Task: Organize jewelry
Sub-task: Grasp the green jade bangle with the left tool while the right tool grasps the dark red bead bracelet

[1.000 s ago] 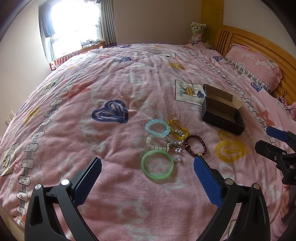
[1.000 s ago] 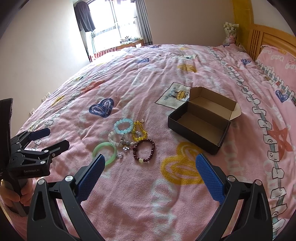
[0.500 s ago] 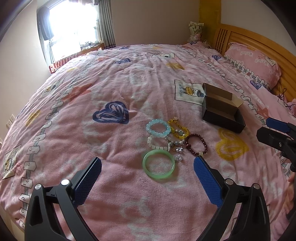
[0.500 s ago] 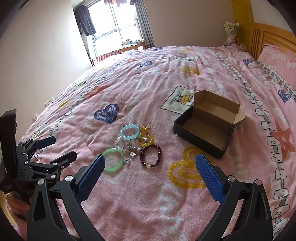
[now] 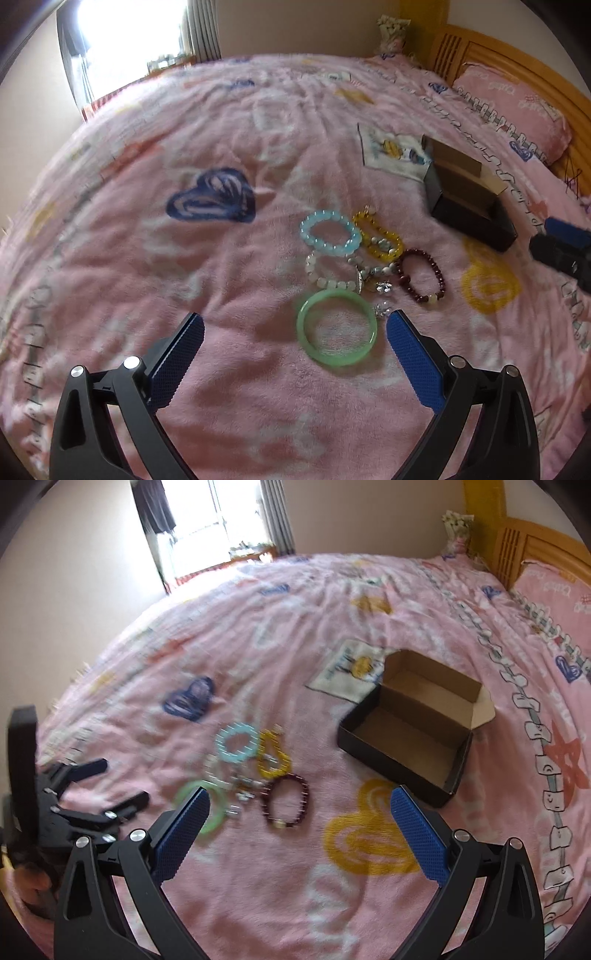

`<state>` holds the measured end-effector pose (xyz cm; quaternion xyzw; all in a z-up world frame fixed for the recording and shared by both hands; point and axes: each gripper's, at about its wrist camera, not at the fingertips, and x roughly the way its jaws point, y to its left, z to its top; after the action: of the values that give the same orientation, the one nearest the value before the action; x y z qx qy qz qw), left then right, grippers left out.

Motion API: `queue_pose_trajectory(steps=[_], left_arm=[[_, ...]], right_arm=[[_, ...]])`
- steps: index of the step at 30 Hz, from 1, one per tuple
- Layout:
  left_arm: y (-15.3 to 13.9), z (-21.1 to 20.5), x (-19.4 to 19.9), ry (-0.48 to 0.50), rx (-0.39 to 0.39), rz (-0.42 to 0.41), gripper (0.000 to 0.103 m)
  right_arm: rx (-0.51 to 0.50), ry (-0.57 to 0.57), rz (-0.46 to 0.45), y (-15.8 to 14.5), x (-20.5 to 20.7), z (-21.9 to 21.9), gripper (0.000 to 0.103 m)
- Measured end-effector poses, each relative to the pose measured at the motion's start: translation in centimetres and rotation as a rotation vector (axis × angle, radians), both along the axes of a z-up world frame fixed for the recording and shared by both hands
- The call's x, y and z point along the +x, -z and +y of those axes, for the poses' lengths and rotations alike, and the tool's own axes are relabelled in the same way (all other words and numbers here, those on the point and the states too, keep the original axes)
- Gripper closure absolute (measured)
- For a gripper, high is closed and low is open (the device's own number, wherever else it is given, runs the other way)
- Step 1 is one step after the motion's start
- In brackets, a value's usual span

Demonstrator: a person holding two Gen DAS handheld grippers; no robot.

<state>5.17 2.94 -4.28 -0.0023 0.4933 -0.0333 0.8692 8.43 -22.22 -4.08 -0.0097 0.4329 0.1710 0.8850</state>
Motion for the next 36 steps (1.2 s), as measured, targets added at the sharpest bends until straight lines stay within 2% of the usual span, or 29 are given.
queue_pose_trajectory(steps=[3, 5, 7, 8, 9, 10, 12, 15, 23, 29, 30, 32, 33, 35, 36], left_arm=[[2.2, 0.8, 1.7, -0.022, -0.062, 0.062, 0.009], [3.3, 0.9, 2.5, -0.025, -0.098, 0.101, 0.024], [4.5, 1.2, 2.9, -0.017, -0.174, 0.143, 0.028], [4.8, 1.2, 2.9, -0.018, -0.178, 0.151, 0.034], [5.1, 1.3, 2.9, -0.018, -0.174, 0.157, 0.037], [5.4, 1.3, 2.9, -0.02, -0.169, 0.163, 0.039], [5.7, 1.4, 2.9, -0.024, -0.164, 0.165, 0.041], [6.0, 1.5, 3.0, -0.016, -0.159, 0.168, 0.042], [7.3, 0.7, 4.0, 0.023, -0.14, 0.182, 0.042], [7.5, 1.0, 4.2, 0.02, -0.163, 0.174, 0.042], [7.5, 1.2, 4.3, 0.01, -0.176, 0.17, 0.044], [7.3, 1.4, 4.2, -0.007, -0.157, 0.162, 0.058], [7.2, 1.4, 4.1, -0.01, -0.155, 0.158, 0.061], [6.9, 1.6, 3.9, -0.02, -0.155, 0.149, 0.074], [6.7, 1.6, 3.8, -0.019, -0.156, 0.146, 0.076]], right_arm=[[0.008, -0.021, 0.067, 3.1, 1.2, 0.3, 0.007], [0.033, -0.038, 0.122, 4.9, 2.2, 0.4, 0.011], [0.095, -0.074, 0.169, 6.0, 3.0, 0.4, 0.023], [0.141, -0.095, 0.212, 6.8, 3.6, 0.3, 0.027], [0.16, -0.099, 0.236, 7.3, 3.9, 0.2, 0.034], [0.169, -0.094, 0.251, 7.9, 4.3, 0.0, 0.036], [0.171, -0.083, 0.26, 8.5, 4.8, 0.1, 0.038], [0.202, -0.094, 0.293, 9.5, 5.4, 0.2, 0.049], [0.196, -0.123, 0.275, 10.1, 6.0, 0.7, 0.06], [0.157, -0.134, 0.271, 11.1, 6.4, 1.8, 0.061], [0.154, -0.134, 0.265, 11.2, 6.4, 1.9, 0.061], [0.144, -0.133, 0.248, 11.2, 6.2, 2.1, 0.061], [0.133, -0.128, 0.235, 11.1, 6.1, 2.2, 0.063], [0.112, -0.121, 0.218, 11.2, 5.9, 2.5, 0.066], [0.101, -0.119, 0.207, 11.2, 5.8, 2.7, 0.068]])
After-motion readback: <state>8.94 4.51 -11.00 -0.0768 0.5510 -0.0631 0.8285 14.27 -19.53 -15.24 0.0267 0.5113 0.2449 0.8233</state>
